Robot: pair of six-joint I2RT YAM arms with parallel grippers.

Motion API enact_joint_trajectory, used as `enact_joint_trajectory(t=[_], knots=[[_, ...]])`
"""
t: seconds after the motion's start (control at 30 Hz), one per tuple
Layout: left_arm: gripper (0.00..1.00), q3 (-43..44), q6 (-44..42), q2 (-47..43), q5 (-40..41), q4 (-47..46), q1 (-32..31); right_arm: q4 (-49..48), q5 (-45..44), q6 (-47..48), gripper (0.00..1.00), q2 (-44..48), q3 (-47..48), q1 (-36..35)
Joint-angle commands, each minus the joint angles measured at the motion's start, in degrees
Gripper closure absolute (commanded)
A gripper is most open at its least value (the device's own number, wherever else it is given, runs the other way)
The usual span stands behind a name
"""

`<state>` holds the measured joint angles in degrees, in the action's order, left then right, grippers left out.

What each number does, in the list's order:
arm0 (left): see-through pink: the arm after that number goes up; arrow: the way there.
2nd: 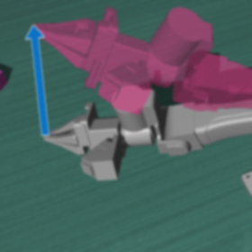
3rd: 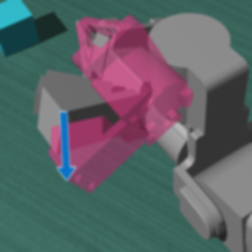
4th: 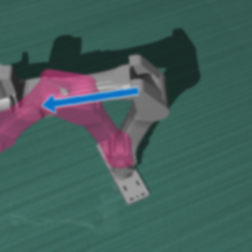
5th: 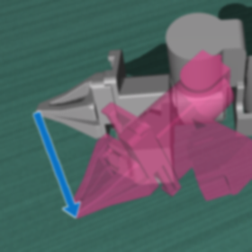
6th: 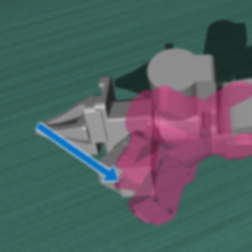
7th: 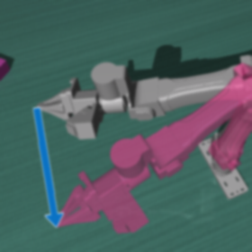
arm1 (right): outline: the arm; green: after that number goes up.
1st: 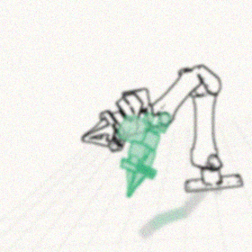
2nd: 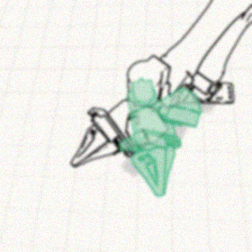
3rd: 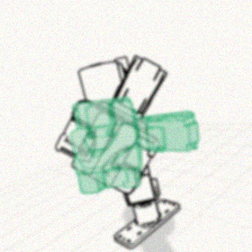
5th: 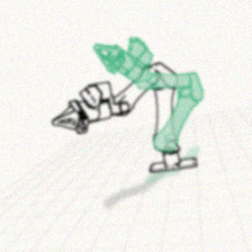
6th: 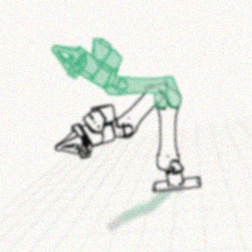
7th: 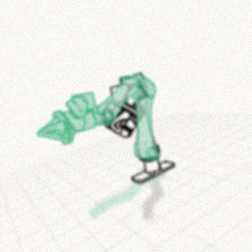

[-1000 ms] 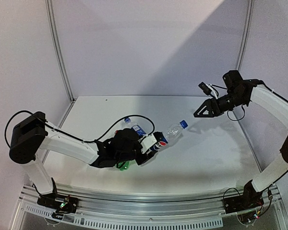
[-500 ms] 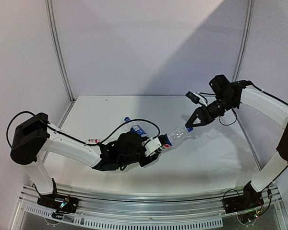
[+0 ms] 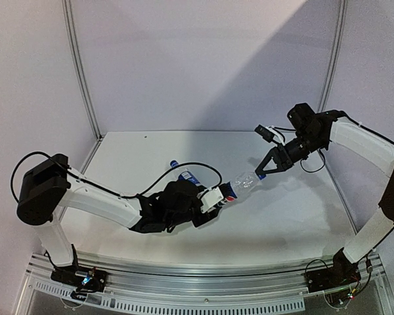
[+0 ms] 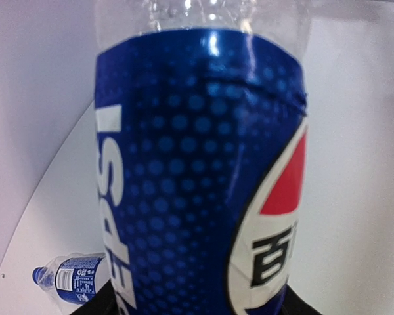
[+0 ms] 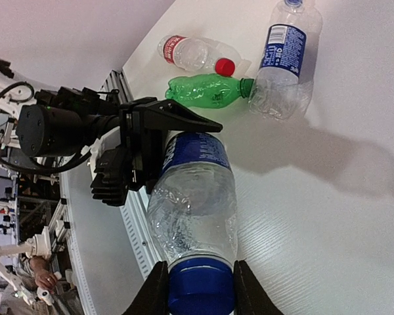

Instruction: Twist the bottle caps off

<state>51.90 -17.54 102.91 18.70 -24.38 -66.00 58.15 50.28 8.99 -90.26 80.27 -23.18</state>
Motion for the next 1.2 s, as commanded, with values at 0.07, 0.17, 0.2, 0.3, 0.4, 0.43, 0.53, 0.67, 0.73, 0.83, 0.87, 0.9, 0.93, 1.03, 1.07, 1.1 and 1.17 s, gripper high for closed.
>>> enact_joint_trajectory(t=[0.07,0.17,0.2,0.3,0.4,0.43,0.53,0.67,0.73,0.83,0.87,0.9,0.93,1.03,1.07,1.1,1.17], knots=[[0.35,3.7,1.2,2.0,1.1,0.4,-1.2,1.9,1.1,1.4,0.89,2.0,-0.9,-0.5],[0.22,5.2,1.2,3.0,0.6,2.2,-1.7,4.0,-1.1,4.1,0.96,1.7,0.1,-1.1],[0.19,5.2,1.2,2.9,-1.4,2.3,-1.8,5.8,-1.4,5.1,0.98,1.4,1.2,-1.4],[0.17,7.0,2.9,2.5,-9.3,5.3,-1.8,11.1,-1.3,10.3,1.00,-0.3,3.8,-2.1],[0.19,10.6,4.8,3.2,-14.5,10.5,-1.8,12.5,-2.1,12.7,1.00,-0.3,4.4,-3.1],[0.19,11.4,5.3,3.4,-15.9,11.3,-1.8,12.8,-2.6,13.0,1.00,0.0,4.4,-3.6],[0.22,12.1,6.5,3.8,-20.3,11.7,-1.6,13.8,-4.9,14.5,1.00,1.2,4.1,-5.5],[0.30,12.3,6.9,3.6,-25.7,12.3,-1.4,13.8,-5.9,15.3,1.00,3.3,3.0,-6.8],[0.32,12.3,6.9,3.4,-27.8,13.3,-1.2,13.9,-6.3,15.4,1.00,4.4,3.0,-6.8],[0.28,11.5,6.8,2.6,-30.4,14.1,-1.0,14.3,-7.5,15.9,1.00,5.4,3.0,-6.8],[0.26,11.1,6.9,2.1,-31.1,14.1,-0.9,14.5,-7.7,16.0,1.00,5.6,3.0,-6.8],[0.26,10.9,7.0,1.9,-31.6,14.1,-0.7,14.7,-7.9,16.1,1.00,5.7,3.1,-6.8],[0.26,10.8,7.1,1.9,-31.7,14.2,-0.6,15.0,-8.0,16.3,1.00,5.8,3.3,-6.9],[0.25,11.6,7.1,2.5,-30.9,16.2,-0.4,16.0,-7.9,17.0,1.00,5.4,3.9,-6.8],[0.25,11.8,7.1,2.7,-30.4,16.6,-0.3,16.2,-7.7,17.2,1.00,5.3,4.0,-6.8],[0.26,11.8,7.1,2.9,-30.2,16.6,-0.2,16.1,-7.7,17.4,1.00,5.3,4.0,-6.8],[0.28,11.8,7.5,3.3,-30.7,16.4,0.1,16.1,-7.5,17.3,1.00,5.3,4.1,-6.8]])
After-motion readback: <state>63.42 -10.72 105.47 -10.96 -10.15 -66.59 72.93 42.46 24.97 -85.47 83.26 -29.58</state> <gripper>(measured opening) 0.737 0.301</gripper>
